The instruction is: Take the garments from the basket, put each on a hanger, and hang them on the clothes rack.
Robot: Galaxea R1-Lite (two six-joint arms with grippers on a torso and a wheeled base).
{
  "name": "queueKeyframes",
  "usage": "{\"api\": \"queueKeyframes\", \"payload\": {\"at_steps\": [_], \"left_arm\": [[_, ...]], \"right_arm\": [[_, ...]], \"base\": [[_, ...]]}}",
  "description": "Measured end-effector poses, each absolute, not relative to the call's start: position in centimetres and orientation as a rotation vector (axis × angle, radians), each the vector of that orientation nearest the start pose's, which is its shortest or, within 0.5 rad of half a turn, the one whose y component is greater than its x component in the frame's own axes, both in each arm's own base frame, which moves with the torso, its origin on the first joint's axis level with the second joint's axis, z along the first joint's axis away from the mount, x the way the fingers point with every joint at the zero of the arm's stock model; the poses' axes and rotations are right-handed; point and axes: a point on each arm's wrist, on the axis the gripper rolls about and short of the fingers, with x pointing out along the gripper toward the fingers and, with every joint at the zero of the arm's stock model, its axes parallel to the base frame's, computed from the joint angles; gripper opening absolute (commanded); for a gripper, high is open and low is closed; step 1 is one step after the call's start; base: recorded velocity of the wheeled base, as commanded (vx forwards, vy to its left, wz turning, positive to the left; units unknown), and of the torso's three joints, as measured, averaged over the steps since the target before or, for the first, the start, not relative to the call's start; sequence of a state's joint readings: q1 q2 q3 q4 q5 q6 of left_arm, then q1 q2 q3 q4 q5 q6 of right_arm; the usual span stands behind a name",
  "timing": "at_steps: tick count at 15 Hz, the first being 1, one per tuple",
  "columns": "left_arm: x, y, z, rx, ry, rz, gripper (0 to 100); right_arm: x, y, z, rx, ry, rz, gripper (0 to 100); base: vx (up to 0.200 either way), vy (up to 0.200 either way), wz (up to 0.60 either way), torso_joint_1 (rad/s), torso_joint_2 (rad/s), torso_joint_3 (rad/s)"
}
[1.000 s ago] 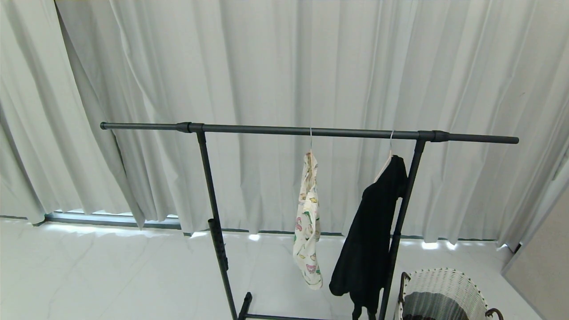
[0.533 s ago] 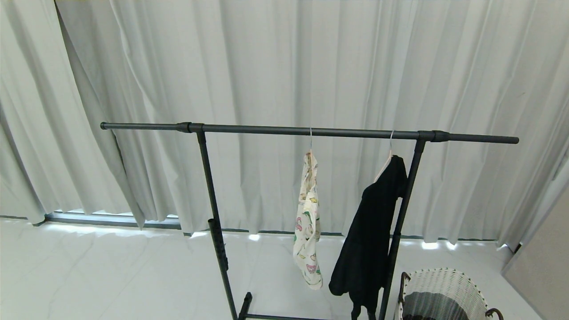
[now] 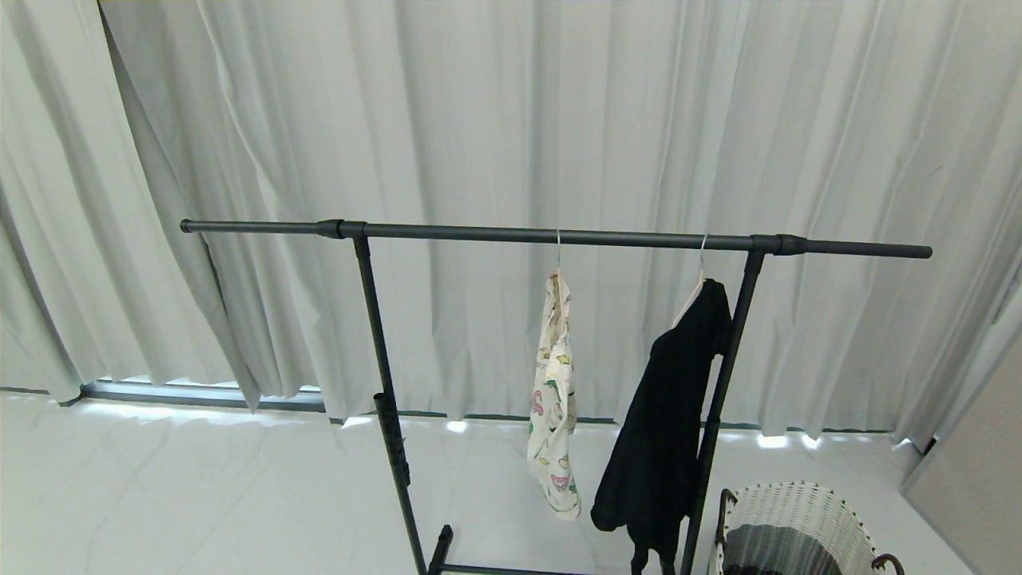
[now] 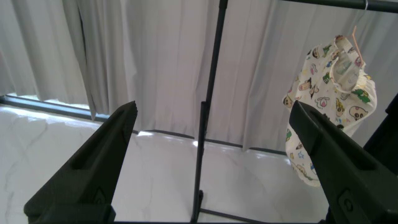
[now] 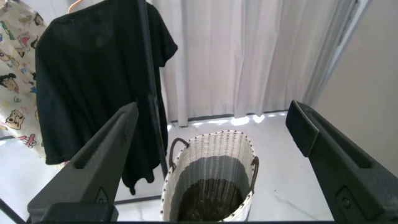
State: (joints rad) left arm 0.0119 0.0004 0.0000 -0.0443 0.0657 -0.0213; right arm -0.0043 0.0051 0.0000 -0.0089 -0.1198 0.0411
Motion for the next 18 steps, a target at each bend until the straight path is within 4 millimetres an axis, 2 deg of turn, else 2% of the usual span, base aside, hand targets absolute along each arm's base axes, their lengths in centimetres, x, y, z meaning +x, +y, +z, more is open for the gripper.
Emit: {"api": "queueKeyframes", "payload": {"at_steps": [18], "left_arm": [[-2.29, 0.12, 8.00, -0.022, -0.045, 0.077, 100]], "right_arm": [[-2.27, -0.26, 7.65, 0.042, -0.008, -0.123, 100]], "base": [[0.000, 0.000, 0.00, 0.000, 0.00, 0.000]]}}
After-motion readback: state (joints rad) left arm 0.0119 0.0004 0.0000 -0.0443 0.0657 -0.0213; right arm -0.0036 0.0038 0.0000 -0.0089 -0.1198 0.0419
